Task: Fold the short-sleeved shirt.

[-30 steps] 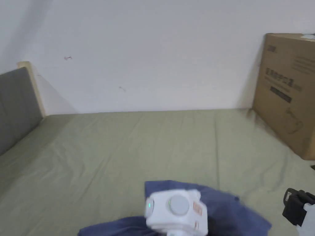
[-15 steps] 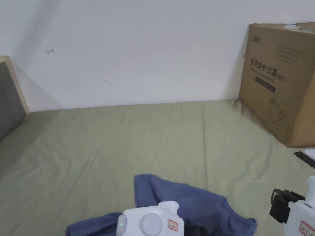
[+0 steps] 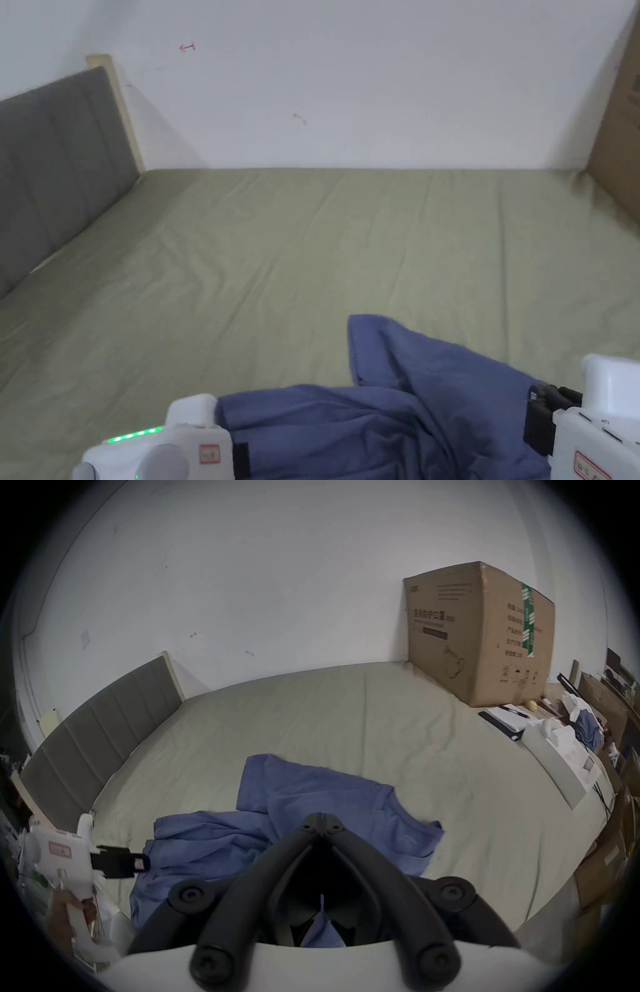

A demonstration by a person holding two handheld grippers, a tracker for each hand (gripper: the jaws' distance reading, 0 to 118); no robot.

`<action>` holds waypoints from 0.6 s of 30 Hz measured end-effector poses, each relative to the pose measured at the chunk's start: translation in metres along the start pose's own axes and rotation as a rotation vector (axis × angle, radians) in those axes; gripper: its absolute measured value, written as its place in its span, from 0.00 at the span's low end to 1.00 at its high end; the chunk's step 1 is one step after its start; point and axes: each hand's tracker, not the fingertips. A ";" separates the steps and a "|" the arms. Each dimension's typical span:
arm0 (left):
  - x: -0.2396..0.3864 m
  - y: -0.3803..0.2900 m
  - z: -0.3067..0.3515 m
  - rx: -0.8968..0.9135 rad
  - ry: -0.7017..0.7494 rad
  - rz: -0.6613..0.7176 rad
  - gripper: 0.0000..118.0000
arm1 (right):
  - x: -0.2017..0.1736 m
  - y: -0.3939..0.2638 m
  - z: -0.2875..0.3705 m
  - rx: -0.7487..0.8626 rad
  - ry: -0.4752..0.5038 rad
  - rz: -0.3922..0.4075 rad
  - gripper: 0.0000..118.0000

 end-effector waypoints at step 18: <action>0.028 0.080 -0.119 -0.117 0.181 -0.157 0.62 | -0.021 -0.015 -0.033 -0.116 0.036 0.073 0.00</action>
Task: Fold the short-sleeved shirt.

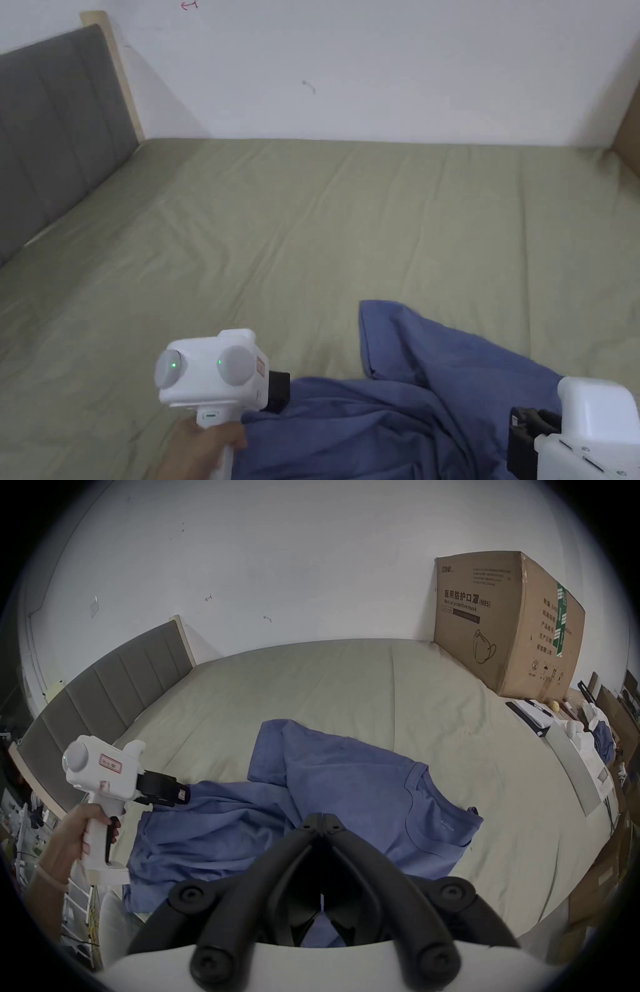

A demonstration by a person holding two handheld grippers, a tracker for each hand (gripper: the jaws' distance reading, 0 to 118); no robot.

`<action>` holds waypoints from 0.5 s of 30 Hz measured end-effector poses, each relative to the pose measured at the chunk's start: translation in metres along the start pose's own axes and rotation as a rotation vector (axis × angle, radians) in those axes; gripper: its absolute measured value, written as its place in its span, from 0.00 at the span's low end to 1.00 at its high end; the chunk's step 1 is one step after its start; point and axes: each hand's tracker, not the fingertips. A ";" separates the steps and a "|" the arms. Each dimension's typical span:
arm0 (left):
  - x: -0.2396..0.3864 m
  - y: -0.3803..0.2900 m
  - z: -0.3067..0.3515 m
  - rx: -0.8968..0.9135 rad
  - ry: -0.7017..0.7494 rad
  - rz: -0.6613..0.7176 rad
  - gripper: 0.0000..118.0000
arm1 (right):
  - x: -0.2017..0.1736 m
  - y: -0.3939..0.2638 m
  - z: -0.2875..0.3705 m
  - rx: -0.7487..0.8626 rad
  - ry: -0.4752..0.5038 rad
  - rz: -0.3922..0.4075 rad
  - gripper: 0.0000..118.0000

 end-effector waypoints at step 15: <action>0.006 -0.006 0.074 0.172 -0.142 0.010 0.03 | 0.035 0.047 -0.036 -0.054 0.124 0.014 0.00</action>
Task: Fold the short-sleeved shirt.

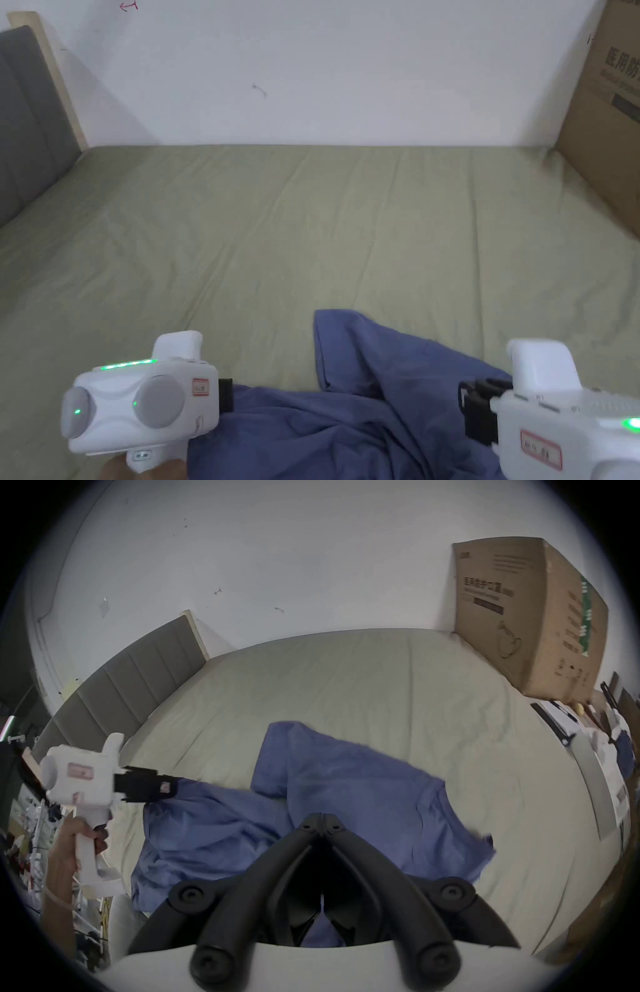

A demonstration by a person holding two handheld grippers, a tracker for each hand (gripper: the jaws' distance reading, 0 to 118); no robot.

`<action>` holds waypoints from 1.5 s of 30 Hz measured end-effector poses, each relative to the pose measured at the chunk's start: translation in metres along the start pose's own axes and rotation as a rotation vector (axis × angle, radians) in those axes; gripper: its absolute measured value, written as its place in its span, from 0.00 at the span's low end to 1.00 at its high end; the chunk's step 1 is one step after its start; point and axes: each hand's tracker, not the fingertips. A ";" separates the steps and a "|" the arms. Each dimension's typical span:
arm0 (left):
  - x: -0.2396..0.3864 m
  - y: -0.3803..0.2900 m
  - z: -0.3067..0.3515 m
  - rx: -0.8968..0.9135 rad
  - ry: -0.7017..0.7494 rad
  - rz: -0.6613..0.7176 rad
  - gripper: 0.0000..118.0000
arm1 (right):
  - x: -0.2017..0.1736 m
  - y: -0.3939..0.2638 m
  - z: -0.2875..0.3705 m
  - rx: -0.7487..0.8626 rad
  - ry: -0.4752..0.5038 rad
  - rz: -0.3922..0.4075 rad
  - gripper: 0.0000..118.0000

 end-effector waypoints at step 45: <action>-0.019 0.040 0.175 0.322 0.132 -0.022 0.03 | 0.102 0.172 0.063 0.117 -0.028 0.095 0.00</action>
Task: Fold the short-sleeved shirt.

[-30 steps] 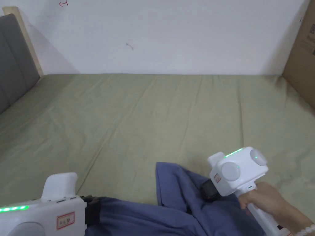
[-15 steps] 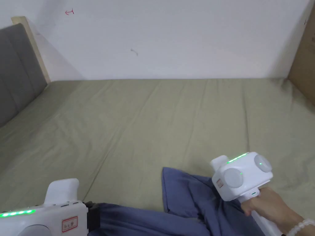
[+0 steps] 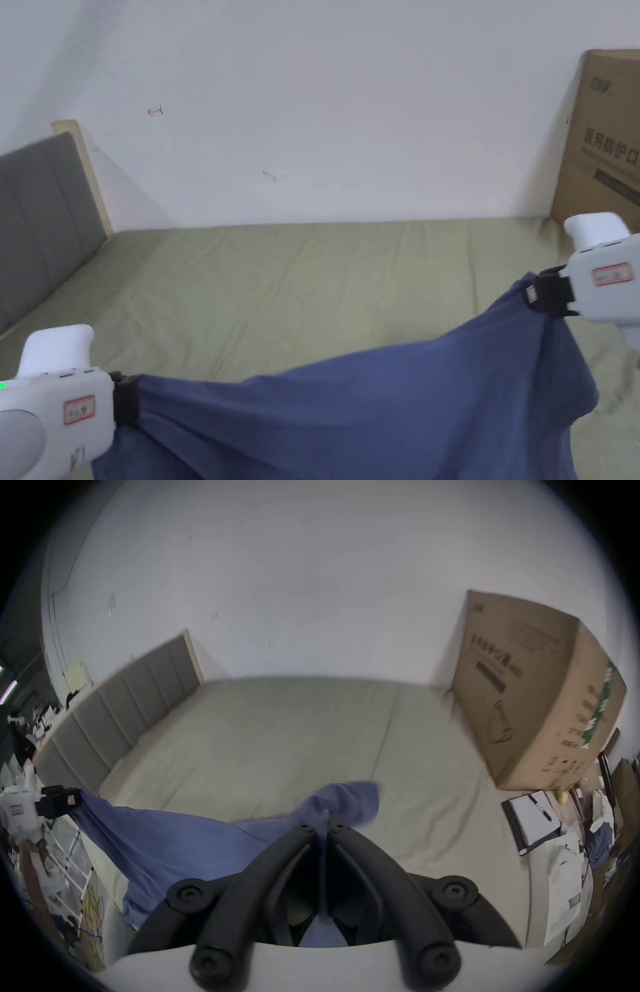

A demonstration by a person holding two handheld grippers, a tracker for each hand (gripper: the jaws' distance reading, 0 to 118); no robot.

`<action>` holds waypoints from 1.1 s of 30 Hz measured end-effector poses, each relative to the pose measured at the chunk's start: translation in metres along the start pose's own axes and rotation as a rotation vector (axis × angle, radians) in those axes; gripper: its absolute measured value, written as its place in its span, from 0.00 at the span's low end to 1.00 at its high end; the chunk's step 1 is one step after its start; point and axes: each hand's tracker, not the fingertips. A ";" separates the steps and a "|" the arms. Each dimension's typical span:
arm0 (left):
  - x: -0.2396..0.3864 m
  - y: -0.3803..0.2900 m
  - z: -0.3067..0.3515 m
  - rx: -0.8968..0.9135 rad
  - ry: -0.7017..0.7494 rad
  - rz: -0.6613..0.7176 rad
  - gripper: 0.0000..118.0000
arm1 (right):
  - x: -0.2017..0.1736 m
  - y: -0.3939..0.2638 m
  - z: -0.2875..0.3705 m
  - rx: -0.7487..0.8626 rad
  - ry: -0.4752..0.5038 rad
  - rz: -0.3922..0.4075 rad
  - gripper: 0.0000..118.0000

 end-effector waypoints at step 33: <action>0.047 0.298 0.051 0.337 0.003 -0.061 0.03 | 0.021 0.240 0.109 0.278 -0.021 -0.189 0.00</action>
